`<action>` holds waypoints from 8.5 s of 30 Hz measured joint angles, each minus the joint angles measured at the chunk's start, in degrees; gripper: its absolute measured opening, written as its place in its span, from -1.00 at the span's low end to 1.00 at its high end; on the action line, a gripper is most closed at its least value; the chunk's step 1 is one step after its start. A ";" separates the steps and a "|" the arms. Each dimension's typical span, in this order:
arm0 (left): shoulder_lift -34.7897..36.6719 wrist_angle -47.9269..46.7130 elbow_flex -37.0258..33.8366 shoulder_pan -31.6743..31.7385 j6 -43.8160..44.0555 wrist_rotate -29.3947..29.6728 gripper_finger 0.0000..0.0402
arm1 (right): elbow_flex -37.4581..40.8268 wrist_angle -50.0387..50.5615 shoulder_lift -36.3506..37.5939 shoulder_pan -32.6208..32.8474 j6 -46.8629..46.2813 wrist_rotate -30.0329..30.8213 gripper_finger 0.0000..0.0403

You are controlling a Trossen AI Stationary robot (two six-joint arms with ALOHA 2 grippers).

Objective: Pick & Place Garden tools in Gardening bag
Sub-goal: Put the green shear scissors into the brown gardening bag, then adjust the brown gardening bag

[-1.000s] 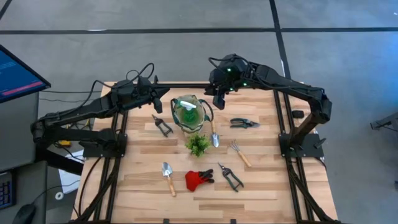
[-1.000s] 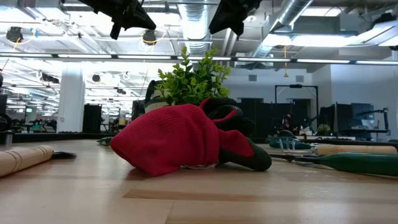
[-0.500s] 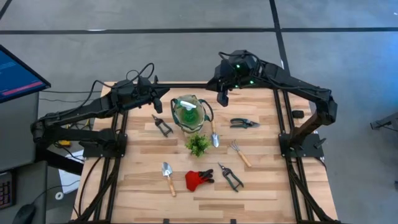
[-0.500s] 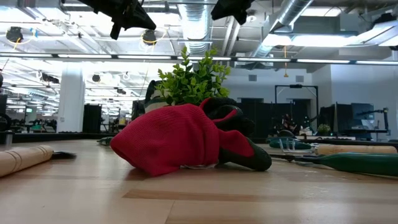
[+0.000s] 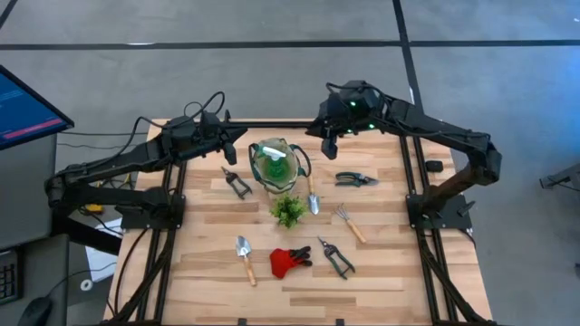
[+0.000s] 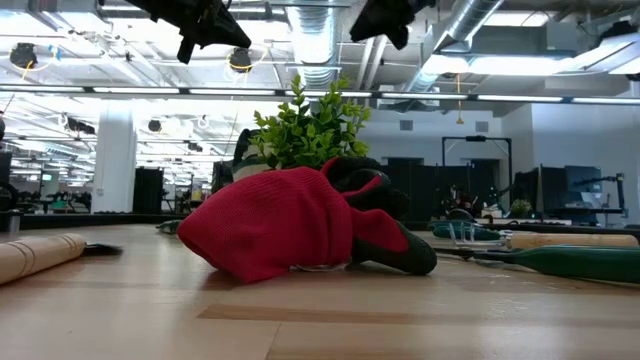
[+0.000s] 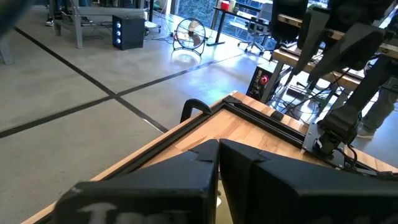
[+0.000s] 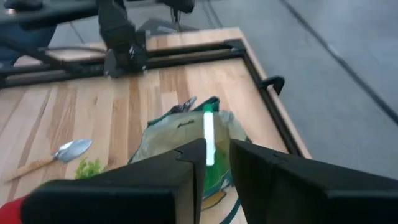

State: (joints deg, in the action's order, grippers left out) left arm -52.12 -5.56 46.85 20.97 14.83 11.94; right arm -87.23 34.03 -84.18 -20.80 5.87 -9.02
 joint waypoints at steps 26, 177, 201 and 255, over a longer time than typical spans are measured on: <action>0.00 0.02 0.00 -0.02 0.00 -0.02 -0.99 | 24.77 1.20 19.96 -4.37 -7.94 0.10 -0.72; 0.02 0.02 0.00 0.00 -3.93 0.00 -0.99 | -6.41 -16.14 -26.99 7.14 -5.71 4.18 -0.76; 0.02 0.00 0.00 0.00 -3.91 -0.02 -0.99 | 0.80 -20.20 -26.87 7.28 -2.32 4.40 -0.76; 0.02 -2.88 0.02 -0.15 -4.83 0.04 -0.99 | -27.11 15.95 -28.48 2.02 3.80 3.05 -0.55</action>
State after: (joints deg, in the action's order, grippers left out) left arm -52.10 -8.44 46.87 20.82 10.00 11.98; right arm -114.34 49.98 -112.65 -18.78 9.67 -5.98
